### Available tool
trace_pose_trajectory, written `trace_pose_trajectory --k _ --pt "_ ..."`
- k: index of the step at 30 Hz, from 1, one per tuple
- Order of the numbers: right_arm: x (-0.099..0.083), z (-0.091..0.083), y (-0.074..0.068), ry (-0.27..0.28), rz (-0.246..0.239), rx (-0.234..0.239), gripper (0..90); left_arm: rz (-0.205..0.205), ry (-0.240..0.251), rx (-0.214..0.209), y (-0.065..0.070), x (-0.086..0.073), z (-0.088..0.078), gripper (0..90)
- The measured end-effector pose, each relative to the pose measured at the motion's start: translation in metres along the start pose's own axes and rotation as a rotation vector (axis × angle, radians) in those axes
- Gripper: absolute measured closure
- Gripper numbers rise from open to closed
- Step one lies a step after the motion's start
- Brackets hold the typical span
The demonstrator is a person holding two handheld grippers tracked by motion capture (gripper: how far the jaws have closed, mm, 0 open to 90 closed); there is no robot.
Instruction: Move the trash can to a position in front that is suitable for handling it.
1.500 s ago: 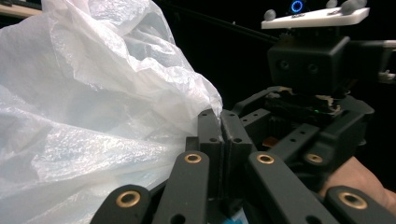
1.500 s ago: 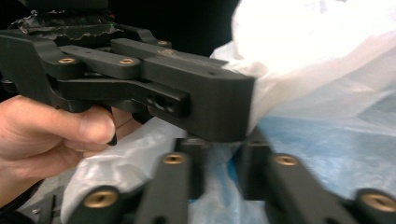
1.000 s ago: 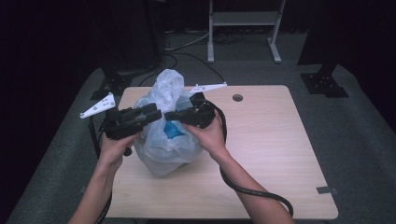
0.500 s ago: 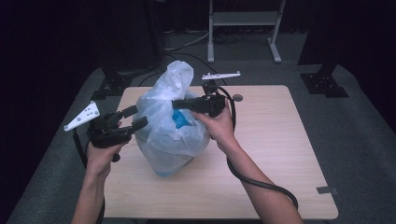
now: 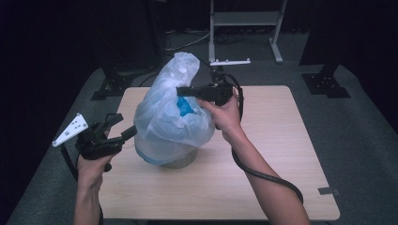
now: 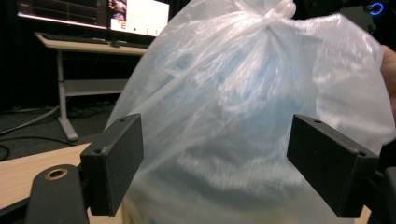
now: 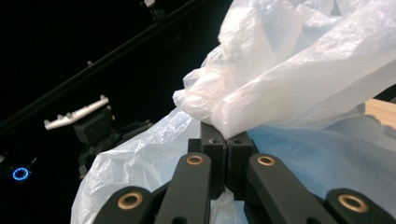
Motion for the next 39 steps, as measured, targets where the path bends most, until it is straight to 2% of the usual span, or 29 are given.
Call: trace_pose_trajectory --k 4,13,30,31,39 --pt "0.008 -0.002 -0.002 0.013 0.001 0.000 89.4 0.002 -0.021 0.019 -0.005 -0.004 -0.002 14.3" --pt "0.032 -0.011 -0.011 0.062 -0.008 0.009 89.4 -0.012 -0.019 0.052 -0.014 -0.010 -0.008 10.1" --pt "0.060 -0.016 -0.017 0.106 -0.018 0.008 89.5 -0.015 -0.022 0.042 -0.014 -0.014 -0.009 9.7" --pt "0.064 -0.018 -0.021 0.128 -0.019 0.026 89.5 -0.017 -0.024 0.043 -0.014 -0.015 -0.009 9.7" --pt "0.076 -0.031 -0.027 0.156 -0.041 0.019 89.5 -0.021 -0.025 0.043 -0.014 -0.016 -0.008 9.7"
Point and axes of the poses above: each handheld gripper's, and its own axes: z roughly forward along the jaws, x roughly out of its top, y roughly to its right, the point moved 10 cm from there along z, roughly forward along the jaws, and after that the axes turned 8 degrees about x, right-handed, at the moved point
